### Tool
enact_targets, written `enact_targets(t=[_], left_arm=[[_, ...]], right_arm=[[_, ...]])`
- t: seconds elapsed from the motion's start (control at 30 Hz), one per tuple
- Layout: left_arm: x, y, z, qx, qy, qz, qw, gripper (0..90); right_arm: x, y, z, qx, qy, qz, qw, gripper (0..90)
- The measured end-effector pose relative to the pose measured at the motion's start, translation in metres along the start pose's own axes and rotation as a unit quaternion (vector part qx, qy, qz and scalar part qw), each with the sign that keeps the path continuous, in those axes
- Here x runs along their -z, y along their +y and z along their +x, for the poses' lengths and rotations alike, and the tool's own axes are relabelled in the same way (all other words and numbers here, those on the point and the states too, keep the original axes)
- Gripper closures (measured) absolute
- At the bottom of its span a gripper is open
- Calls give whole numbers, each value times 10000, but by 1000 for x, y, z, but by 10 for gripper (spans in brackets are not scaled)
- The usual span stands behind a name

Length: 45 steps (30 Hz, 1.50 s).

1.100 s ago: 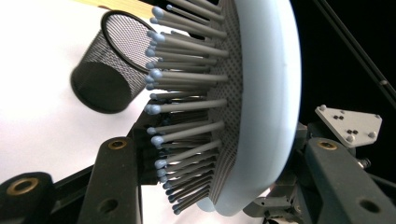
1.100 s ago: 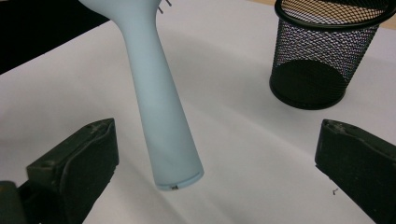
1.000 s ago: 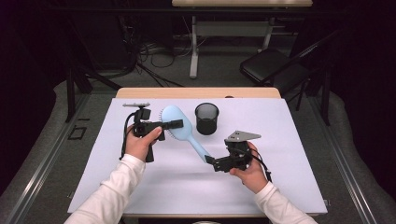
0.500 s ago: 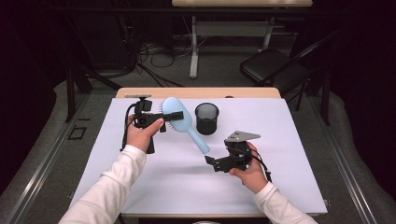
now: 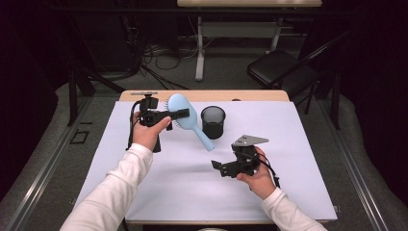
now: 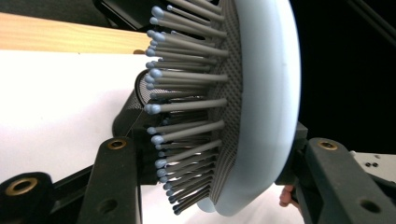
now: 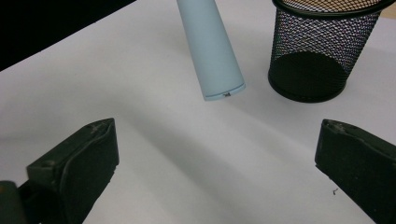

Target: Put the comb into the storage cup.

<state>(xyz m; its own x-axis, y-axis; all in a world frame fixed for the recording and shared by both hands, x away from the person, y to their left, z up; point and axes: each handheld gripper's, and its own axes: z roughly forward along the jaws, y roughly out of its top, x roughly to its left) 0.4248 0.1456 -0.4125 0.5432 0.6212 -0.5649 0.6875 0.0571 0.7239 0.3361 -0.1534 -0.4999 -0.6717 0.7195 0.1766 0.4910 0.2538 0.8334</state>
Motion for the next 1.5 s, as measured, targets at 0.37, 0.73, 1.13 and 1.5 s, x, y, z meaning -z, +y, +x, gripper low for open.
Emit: enact_targets(t=[0.37,0.73,1.13,1.5], left_arm=[[-7,14,-8,-243,211,19,9995,496],[-13,28,-13,-287,340,50,9990,497],[-16,40,-17,-320,445,-17,9985,497],[-19,49,-23,-412,484,20,9980,496]], right_arm=[[0,-1,0,-14,2,-3,10000,0],[-1,-1,-1,-46,14,28,10000,0],[-1,-2,-2,-7,8,32,10000,0],[-1,-2,-2,-11,19,44,10000,0]])
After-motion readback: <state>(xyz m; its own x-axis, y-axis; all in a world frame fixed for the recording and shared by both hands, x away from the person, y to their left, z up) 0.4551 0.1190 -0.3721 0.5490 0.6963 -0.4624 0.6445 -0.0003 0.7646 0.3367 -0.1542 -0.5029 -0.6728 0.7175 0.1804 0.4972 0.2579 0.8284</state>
